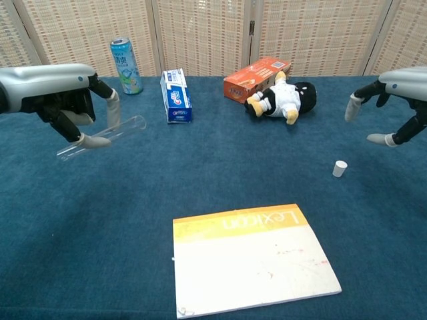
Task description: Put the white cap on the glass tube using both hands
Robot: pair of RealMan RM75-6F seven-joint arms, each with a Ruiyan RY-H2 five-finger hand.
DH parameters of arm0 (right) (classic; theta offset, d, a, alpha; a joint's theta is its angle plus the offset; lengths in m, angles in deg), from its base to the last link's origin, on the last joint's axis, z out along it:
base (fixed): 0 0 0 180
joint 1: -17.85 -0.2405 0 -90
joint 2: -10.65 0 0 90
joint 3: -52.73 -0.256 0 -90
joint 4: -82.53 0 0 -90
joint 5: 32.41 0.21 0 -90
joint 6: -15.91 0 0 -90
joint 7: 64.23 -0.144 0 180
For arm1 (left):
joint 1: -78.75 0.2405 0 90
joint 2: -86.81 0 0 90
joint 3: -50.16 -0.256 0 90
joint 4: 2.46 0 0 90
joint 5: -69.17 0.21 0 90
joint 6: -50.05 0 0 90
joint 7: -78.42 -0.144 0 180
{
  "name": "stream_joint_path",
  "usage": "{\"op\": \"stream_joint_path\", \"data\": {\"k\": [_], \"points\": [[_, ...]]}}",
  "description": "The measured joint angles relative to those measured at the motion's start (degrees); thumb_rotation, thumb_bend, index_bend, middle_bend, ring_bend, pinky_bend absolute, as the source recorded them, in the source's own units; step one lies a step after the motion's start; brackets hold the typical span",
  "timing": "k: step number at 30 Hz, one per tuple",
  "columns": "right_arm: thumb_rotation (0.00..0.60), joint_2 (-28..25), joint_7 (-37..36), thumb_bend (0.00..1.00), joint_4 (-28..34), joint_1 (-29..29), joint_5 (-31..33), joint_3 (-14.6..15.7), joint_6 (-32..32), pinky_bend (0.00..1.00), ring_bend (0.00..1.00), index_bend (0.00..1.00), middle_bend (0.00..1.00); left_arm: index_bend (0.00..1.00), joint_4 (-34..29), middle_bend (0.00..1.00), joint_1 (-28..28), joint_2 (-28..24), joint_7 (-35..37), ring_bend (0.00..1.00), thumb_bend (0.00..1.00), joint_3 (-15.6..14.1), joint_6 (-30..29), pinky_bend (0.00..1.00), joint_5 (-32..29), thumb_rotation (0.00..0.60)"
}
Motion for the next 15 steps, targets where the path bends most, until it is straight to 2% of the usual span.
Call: {"op": "stream_joint_path", "data": {"k": [1,2,5,8,15], "points": [[0.600,0.4,0.2,0.33,-0.5,-0.1,-0.1,0.0,0.0,0.67,0.55,0.45,0.56,0.57,0.0,1.00,0.0,0.0,0.0,1.00,0.40,0.0,0.0,1.00,-0.1,0.600],[0.600,0.8,0.5,0.32,-1.0,-0.3,-0.2,0.0,0.0,0.78,0.65,0.47,0.65,0.57,-0.1,1.00,0.0,-0.1,0.0,1.00,0.40,0.0,0.1,1.00,-0.2,0.600],[0.600,1.9,1.1,0.30,-2.4,-0.6,-0.4,-0.1,0.1,0.98,0.88,0.52,0.86,0.57,-0.1,1.00,0.2,-0.1,-0.2,1.00,0.40,-0.1,0.0,1.00,-0.2,0.600],[0.600,2.4,1.4,0.27,-3.0,-0.9,0.0,-0.1,-0.3,1.00,0.98,0.53,0.95,0.57,0.0,1.00,0.2,0.0,-0.3,1.00,0.40,-0.2,0.0,1.00,-0.3,0.600],[0.600,4.2,3.4,0.20,-4.8,-1.4,1.8,0.0,-1.3,1.00,1.00,0.53,1.00,0.57,0.1,1.00,0.1,0.3,-0.5,1.00,0.40,-0.3,0.4,1.00,-0.5,0.600]]}}
